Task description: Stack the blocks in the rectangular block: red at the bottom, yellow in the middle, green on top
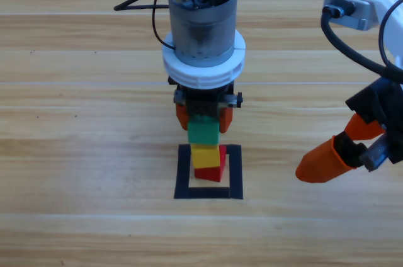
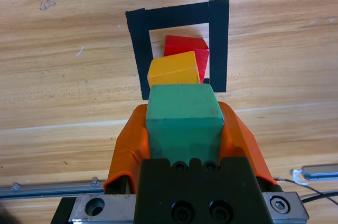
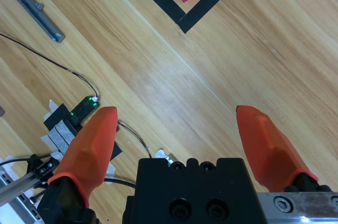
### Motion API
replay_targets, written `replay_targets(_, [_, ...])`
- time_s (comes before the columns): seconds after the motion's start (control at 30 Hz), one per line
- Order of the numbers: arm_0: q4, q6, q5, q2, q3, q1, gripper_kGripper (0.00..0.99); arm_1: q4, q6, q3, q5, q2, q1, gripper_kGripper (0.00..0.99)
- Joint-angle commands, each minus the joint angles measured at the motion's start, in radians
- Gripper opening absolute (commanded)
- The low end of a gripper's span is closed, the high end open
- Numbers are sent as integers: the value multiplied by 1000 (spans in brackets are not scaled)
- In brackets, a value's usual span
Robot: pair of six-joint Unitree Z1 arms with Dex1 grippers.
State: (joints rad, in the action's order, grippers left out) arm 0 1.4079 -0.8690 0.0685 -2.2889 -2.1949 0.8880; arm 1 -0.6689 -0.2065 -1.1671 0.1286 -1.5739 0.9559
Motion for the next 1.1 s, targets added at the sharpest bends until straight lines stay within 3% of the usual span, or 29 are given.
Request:
replay_targets(0.03, [5,7,13,-52,-11,-20,0,12,-7,4,-10,-38,-22,989])
replay_targets(1.1, [5,7,10,-80,-20,-20,0,12,-8,4,-10,-38,-22,989])
